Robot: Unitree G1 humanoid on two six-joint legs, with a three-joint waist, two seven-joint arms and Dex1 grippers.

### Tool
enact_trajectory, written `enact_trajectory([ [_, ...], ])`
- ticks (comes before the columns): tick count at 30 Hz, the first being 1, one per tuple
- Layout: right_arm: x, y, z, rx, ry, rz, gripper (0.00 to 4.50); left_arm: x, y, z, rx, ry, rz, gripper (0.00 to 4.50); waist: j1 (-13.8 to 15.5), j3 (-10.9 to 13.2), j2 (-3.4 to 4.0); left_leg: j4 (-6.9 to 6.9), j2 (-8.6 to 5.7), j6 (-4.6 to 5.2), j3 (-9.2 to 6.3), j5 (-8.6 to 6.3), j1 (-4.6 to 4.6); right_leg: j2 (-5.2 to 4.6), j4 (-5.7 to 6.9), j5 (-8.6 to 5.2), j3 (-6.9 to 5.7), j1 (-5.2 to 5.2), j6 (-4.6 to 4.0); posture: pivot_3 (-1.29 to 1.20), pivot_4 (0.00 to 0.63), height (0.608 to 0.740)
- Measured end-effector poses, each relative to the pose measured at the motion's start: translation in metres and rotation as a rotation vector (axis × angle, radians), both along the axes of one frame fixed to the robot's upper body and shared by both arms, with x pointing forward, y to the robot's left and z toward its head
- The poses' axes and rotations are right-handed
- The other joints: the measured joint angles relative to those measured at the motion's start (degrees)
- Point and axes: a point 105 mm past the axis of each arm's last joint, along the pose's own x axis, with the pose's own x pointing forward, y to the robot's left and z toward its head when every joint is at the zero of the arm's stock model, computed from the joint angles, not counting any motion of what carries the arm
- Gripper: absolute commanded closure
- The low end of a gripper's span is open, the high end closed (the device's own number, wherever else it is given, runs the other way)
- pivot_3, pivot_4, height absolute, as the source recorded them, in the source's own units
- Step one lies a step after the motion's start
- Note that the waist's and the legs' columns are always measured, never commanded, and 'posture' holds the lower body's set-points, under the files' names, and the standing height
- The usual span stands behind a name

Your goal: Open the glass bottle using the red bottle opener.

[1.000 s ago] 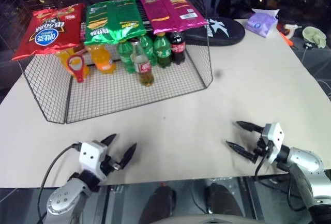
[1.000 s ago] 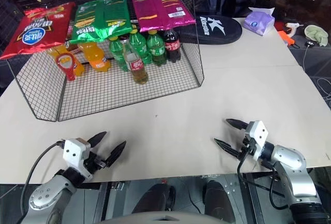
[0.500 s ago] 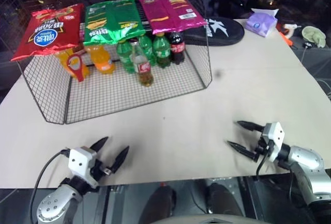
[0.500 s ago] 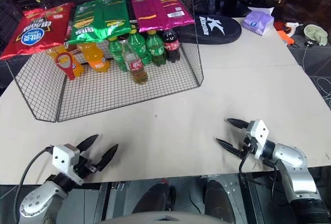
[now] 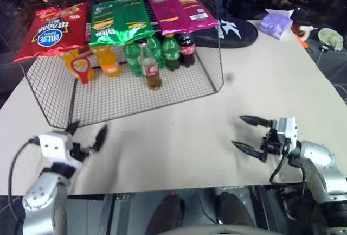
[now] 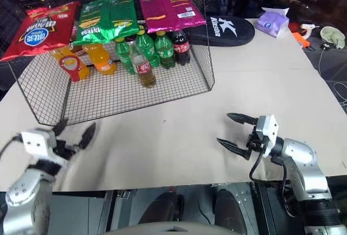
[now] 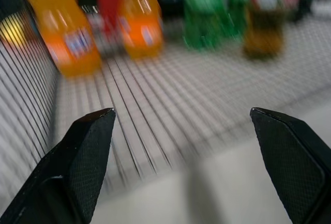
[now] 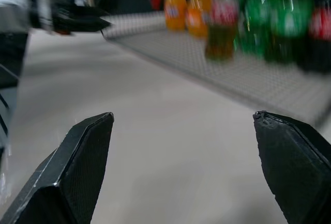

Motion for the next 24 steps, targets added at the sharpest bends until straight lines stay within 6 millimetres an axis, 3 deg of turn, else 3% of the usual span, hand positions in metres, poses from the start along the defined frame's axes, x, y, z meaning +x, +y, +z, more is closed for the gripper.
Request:
enact_trajectory([
  [4, -0.003, 0.013, 0.013, 0.027, -0.02, 0.026, 0.12, 0.018, 0.021, 0.024, -0.017, -0.018, 0.059, 0.17, -0.1, 0.0, -0.01, -0.01, -0.01, -0.23, 0.01, 0.13, -0.09, 0.03, -0.03, 0.0, 0.02, -0.07, 0.0, 0.0, 0.15, 0.74],
  [11, -0.014, 0.029, 0.039, 0.084, -0.049, 0.081, 0.12, 0.046, 0.033, 0.051, -0.076, -0.047, 0.074, 0.17, 0.0, 0.1, -0.1, -0.02, -0.02, -0.25, -0.02, 0.14, -0.11, 0.03, -0.04, 0.0, -0.01, -0.07, 0.0, 0.0, 0.15, 0.74],
  [24, -0.016, 0.038, 0.044, 0.118, -0.051, 0.092, 0.12, 0.08, 0.016, 0.067, -0.058, -0.027, 0.001, 0.17, -0.1, 0.2, -0.26, -0.02, -0.04, -0.27, 0.02, 0.15, -0.17, 0.04, -0.04, 0.0, 0.02, -0.15, 0.0, 0.0, 0.15, 0.74],
])
